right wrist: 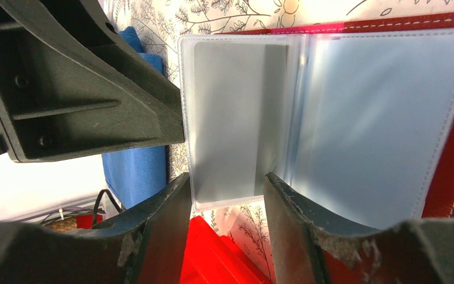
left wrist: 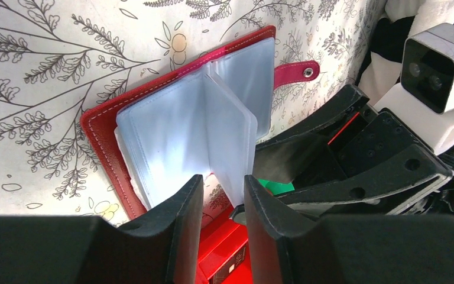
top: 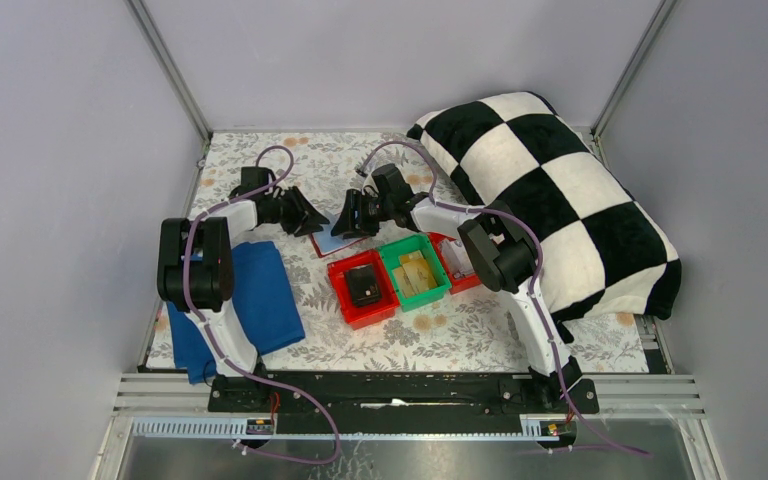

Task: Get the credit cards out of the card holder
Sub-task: Remove the credit card from the card holder.

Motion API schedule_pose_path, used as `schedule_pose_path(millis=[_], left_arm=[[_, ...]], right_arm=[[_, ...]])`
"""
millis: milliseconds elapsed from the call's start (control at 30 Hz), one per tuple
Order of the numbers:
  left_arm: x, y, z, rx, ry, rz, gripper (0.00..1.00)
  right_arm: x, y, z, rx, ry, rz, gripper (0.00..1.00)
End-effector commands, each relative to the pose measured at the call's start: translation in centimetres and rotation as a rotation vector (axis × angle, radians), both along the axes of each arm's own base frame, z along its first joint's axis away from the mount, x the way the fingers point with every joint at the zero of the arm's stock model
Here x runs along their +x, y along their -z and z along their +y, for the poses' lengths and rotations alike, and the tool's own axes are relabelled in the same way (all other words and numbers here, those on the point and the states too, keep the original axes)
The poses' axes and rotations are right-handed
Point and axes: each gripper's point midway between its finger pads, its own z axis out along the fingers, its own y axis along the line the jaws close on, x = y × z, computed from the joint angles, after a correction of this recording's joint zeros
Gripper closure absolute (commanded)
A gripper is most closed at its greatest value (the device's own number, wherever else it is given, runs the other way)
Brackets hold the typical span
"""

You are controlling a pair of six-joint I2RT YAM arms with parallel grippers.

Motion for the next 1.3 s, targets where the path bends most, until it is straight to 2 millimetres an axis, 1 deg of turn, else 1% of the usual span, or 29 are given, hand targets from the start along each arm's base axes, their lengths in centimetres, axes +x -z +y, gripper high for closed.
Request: schedule_pose_path(millis=[0, 200, 333, 467, 767, 867, 1133, 1200, 1267], left_arm=[[1.4, -1.1, 0.0, -0.005, 0.005, -0.058, 0.65], [1.4, -0.9, -0.2, -0.006, 0.009, -0.051, 0.65], [1.5, -1.6, -0.4, -0.025, 0.01, -0.073, 0.65], [1.9, -1.9, -0.3, -0.022, 0.002, -0.084, 0.66], [1.7, -1.2, -0.5, -0.021, 0.004, -0.066, 0.66], [1.7, -0.9, -0.6, -0.017, 0.005, -0.061, 0.66], [1.6, 0.4, -0.5, 0.009, 0.005, -0.023, 0.66], [1.5, 0.3, -0.5, 0.009, 0.006, -0.024, 0.67], [1.7, -0.2, -0.5, 0.011, 0.003, -0.037, 0.67]], right_arm=[[0.9, -3.1, 0.0, 0.045, 0.003, -0.049, 0.46], [0.9, -3.1, 0.0, 0.045, 0.004, -0.049, 0.46], [0.8, -3.1, 0.0, 0.045, 0.004, -0.048, 0.47], [0.7, -3.0, 0.0, 0.047, 0.0, -0.048, 0.47], [0.8, -3.2, 0.0, 0.052, 0.001, -0.05, 0.47], [0.8, -3.0, 0.0, 0.049, 0.002, -0.046, 0.47], [0.7, -3.2, 0.0, 0.052, 0.0, -0.049, 0.47], [0.7, -3.3, 0.0, 0.053, 0.0, -0.049, 0.47], [0.7, -3.3, 0.0, 0.052, 0.0, -0.049, 0.47]])
